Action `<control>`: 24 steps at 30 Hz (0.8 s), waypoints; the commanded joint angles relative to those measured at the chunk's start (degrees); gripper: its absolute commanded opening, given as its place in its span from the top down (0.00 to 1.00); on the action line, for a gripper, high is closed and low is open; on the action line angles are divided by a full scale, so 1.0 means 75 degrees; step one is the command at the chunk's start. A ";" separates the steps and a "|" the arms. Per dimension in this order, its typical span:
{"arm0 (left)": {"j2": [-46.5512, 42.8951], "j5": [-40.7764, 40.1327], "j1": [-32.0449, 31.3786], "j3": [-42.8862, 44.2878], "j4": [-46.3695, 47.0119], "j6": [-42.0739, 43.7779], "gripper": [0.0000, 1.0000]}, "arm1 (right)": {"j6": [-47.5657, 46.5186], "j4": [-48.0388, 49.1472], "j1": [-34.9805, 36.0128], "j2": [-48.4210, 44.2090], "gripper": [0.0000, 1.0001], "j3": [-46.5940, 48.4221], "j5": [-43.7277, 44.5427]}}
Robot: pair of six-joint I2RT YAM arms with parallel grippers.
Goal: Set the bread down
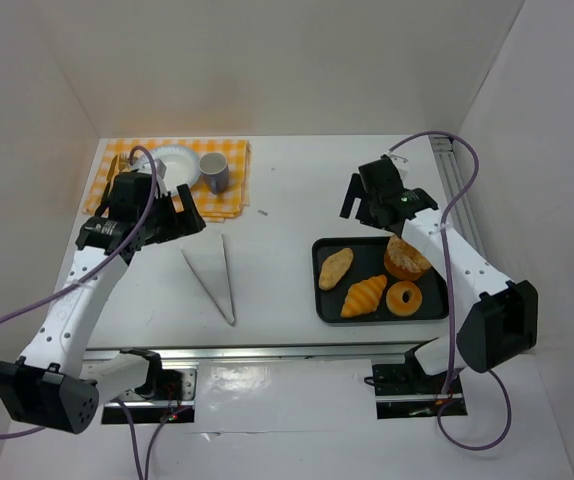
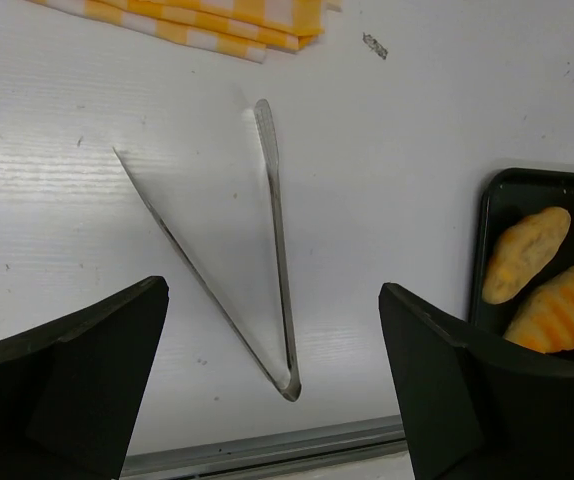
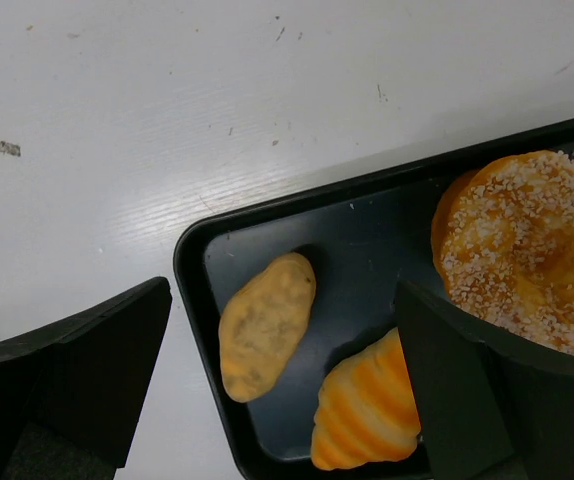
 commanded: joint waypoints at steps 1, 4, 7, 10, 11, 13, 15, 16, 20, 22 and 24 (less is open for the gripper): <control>-0.0009 -0.0190 -0.0110 0.0050 0.0255 -0.0047 0.00 | 0.0009 0.0105 0.0032 -0.0419 0.00 -0.0165 0.0293; 0.0177 -0.0109 -0.0110 0.0260 0.0103 -0.0048 0.00 | 0.0009 0.0199 0.0032 -0.0629 0.00 -0.0236 0.0293; 0.0470 -0.0108 -0.0110 0.0437 -0.0073 -0.0048 0.00 | -0.0061 0.0199 -0.0038 -0.0630 0.00 -0.0236 0.0363; 0.0565 -0.0108 -0.0110 0.0531 -0.0156 -0.0048 0.00 | -0.0142 0.0129 -0.0039 -0.0700 0.00 -0.0411 0.0363; 0.0565 -0.0108 -0.0110 0.0531 -0.0156 -0.0048 0.00 | -0.0143 0.0129 -0.0039 -0.0700 0.00 -0.0412 0.0363; 0.0659 -0.0026 -0.0110 0.0531 -0.0226 -0.0048 0.00 | -0.0143 0.0129 -0.0039 -0.0700 0.00 -0.0505 0.0363; 0.0728 -0.0376 -0.0262 0.0449 -0.0296 -0.0316 0.00 | -0.0143 0.0129 -0.0039 -0.0770 0.00 -0.0587 0.0363; 0.0729 -0.0645 -0.0262 0.0229 -0.0296 -0.0526 0.00 | -0.0143 0.0129 -0.0039 -0.0771 0.00 -0.0587 0.0363; 0.0729 -0.1397 -0.0952 -0.0885 -0.0402 -0.2107 0.00 | -0.0143 0.0315 -0.0109 -0.1063 0.00 -0.1008 0.0211; 0.0729 -0.1806 -0.1782 -0.1457 -0.0402 -0.3356 0.00 | -0.0143 0.0397 -0.0109 -0.1227 0.00 -0.1079 0.0141; 0.0799 -0.2076 -0.2662 -0.1741 -0.0471 -0.4228 0.00 | -0.0143 0.0398 -0.0190 -0.1309 0.00 -0.1173 0.0140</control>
